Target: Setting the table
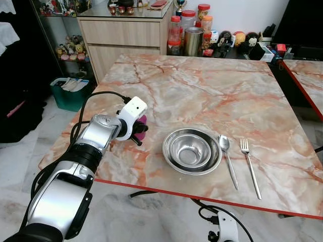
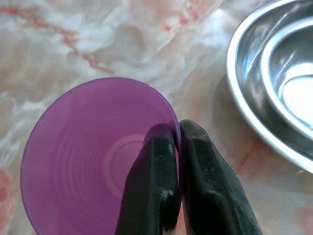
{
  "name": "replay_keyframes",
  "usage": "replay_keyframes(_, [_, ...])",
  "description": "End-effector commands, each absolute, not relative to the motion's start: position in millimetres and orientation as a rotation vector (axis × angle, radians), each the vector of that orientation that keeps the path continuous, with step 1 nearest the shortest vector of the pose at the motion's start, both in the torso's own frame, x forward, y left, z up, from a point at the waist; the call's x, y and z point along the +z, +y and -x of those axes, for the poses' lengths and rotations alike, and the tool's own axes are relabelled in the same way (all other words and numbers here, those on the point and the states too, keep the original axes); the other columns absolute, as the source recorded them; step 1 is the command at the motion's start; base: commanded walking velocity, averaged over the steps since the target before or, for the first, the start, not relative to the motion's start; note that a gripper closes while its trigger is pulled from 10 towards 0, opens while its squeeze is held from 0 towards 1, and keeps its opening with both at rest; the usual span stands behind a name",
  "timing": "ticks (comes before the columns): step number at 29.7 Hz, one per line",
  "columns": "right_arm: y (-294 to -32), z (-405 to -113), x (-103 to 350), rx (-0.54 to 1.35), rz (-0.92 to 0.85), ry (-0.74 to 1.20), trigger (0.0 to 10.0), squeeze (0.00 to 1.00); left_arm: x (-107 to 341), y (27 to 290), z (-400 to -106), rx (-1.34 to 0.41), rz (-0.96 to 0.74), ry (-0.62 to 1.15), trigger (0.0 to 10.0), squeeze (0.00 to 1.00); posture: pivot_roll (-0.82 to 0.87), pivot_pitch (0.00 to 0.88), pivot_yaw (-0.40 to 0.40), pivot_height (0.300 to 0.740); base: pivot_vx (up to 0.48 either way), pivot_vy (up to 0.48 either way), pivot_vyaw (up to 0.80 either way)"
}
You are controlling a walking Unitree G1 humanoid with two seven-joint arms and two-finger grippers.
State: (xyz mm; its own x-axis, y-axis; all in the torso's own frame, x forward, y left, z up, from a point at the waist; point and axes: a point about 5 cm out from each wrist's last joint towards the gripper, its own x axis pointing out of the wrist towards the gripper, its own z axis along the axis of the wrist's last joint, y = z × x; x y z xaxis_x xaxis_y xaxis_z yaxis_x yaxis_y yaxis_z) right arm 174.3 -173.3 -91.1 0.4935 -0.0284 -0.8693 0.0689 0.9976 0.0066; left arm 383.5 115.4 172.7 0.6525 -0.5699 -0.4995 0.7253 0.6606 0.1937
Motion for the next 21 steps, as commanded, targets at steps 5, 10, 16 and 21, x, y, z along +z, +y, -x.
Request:
replay_keyframes(5, [-173,-176,-90,-0.068,-0.052,1.044,10.0,0.0,175,111,-382,-0.795,-0.419,0.424,10.0,0.0,0.08,0.0,0.03,0.74,0.0,0.0,0.0])
replay_keyframes(10, [-173,-176,-91,-0.068,-0.051,1.045,10.0,0.0,171,109,-381,-0.807,-0.356,0.437,10.0,0.0,0.08,0.0,0.03,0.74,0.0,0.0,0.0])
replay_keyframes(16, [-173,-175,-91,-0.067,-0.049,1.045,10.0,0.0,170,112,-382,-0.774,-0.249,0.439,10.0,0.0,0.08,0.0,0.027,0.74,0.0,0.0,0.0])
replay_keyframes(21, [-174,-175,-91,-0.066,-0.047,1.046,10.0,0.0,165,112,-381,-0.771,-0.227,0.46,10.0,0.0,0.08,0.0,0.025,0.74,0.0,0.0,0.0])
